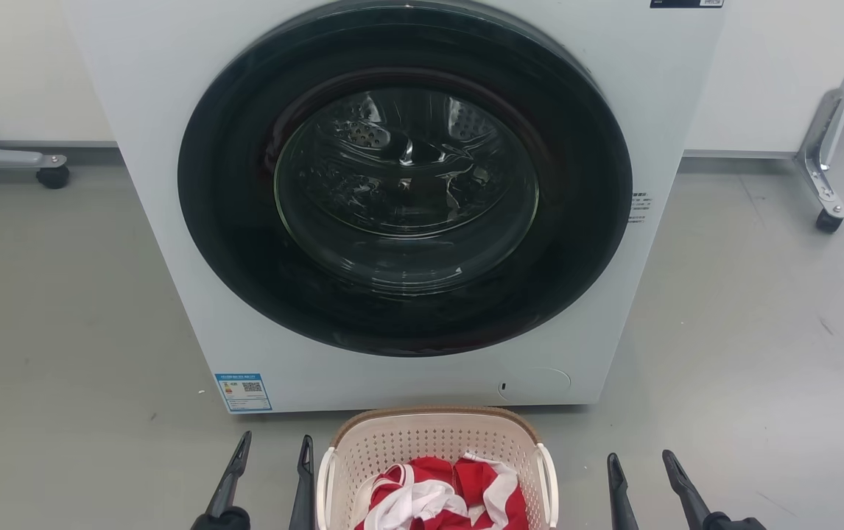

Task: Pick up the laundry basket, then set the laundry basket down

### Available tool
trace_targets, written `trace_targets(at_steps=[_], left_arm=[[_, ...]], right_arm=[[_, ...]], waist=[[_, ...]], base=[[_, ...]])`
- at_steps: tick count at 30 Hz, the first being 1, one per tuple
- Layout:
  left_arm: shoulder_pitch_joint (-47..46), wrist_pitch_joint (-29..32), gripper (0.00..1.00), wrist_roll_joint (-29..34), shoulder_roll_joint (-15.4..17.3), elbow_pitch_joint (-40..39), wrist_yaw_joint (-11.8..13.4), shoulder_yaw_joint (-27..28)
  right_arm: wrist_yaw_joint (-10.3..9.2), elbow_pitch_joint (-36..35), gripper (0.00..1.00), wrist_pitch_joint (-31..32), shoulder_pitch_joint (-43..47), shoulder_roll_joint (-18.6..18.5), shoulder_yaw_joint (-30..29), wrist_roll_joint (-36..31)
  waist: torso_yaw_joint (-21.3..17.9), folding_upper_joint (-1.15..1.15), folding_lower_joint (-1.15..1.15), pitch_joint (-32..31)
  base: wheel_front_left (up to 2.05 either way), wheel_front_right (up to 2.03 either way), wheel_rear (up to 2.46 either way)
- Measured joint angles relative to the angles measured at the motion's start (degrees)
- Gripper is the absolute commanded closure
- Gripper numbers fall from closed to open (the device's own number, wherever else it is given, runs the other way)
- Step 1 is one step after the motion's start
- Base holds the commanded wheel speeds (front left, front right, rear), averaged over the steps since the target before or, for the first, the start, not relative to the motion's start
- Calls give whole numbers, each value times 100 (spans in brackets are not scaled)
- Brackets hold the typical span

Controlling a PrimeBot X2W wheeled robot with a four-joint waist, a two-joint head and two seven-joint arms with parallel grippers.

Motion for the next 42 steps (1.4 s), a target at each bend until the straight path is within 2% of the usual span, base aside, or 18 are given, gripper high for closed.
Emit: trace_targets(at_steps=[32,42], left_arm=[[10,0,0,0,-24,-27,1,78],[25,0,0,1,-31,-140,1,118]], right_arm=[[0,-120,0,0,3,9,-132,-136],[10,-280,0,0,-17,11,-127,-182]], waist=[[-2,0,0,74],[-10,0,0,299]], base=[[0,0,0],[0,0,0]])
